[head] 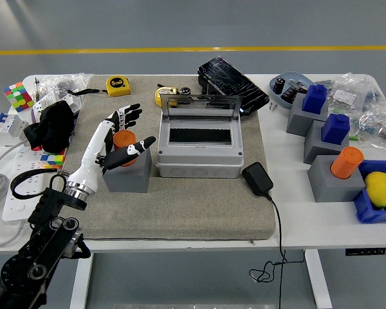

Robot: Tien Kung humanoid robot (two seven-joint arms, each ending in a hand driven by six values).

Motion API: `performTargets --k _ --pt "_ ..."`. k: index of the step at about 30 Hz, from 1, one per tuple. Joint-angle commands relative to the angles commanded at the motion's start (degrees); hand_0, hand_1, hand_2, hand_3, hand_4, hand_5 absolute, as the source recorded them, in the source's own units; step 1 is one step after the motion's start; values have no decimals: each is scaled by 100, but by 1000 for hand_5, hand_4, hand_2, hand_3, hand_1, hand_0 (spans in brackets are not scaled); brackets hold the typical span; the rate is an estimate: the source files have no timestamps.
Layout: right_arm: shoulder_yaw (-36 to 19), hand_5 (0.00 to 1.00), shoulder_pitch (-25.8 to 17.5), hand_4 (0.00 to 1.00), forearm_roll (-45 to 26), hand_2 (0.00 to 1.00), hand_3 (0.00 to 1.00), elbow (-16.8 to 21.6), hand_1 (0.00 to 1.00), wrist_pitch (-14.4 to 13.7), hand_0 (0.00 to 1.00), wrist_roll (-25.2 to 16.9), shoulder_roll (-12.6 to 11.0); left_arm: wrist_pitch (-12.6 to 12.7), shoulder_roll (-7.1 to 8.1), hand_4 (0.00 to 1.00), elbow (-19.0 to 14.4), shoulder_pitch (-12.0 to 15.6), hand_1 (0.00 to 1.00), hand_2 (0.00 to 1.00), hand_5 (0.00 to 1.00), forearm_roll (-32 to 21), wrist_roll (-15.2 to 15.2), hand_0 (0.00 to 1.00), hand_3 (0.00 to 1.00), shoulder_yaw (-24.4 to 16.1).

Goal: Fetch the battery,place it into the box,close the lid of the box

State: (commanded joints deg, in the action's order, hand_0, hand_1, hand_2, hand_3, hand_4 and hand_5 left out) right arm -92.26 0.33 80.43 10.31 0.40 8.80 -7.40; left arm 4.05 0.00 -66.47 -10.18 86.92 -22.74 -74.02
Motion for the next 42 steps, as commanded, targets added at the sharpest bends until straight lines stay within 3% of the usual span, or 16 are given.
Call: performTargets --k 6,7,12,13,18,19,21,30,31,42 --pt "-2 436 -2 983 -4 646 560 0 624 1 633 2 6 83 0 998 81 -16 763 774 196 48 -44 706 781 2" --pt "-2 430 -2 984 -2 646 560 0 625 1 633 3 7 93 0 998 94 -15 671 710 46 62 -50 584 723 -2" --pt "13 430 -2 984 -17 646 560 0 625 3 633 1 8 120 0 998 162 -19 671 710 46 99 -65 584 723 -6" --pt "16 429 -3 984 -19 646 560 0 625 4 633 0 8 120 0 998 179 -21 574 631 2 104 -65 451 669 -4" --pt "21 429 -5 984 -17 646 560 0 625 6 633 2 8 123 0 998 275 -42 574 631 2 56 -111 451 669 33" --pt "28 429 -1 984 -26 646 560 0 625 7 633 1 8 125 0 998 302 -52 523 584 2 18 -131 404 644 48" --pt "20 429 2 984 -26 646 560 0 625 4 633 -1 12 132 0 998 339 -62 523 584 2 -56 -170 404 644 74" --pt "27 428 1 985 -34 646 560 0 625 1 633 -3 22 168 0 998 519 -157 485 559 2 -637 -391 392 626 285" --pt "29 427 2 985 -32 646 560 0 625 3 633 -1 25 163 0 939 556 -173 394 443 2 -729 -408 340 510 313" --pt "54 427 7 985 -39 646 561 0 625 3 633 -5 38 147 0 898 830 -316 365 409 2 -1255 -521 313 480 407"
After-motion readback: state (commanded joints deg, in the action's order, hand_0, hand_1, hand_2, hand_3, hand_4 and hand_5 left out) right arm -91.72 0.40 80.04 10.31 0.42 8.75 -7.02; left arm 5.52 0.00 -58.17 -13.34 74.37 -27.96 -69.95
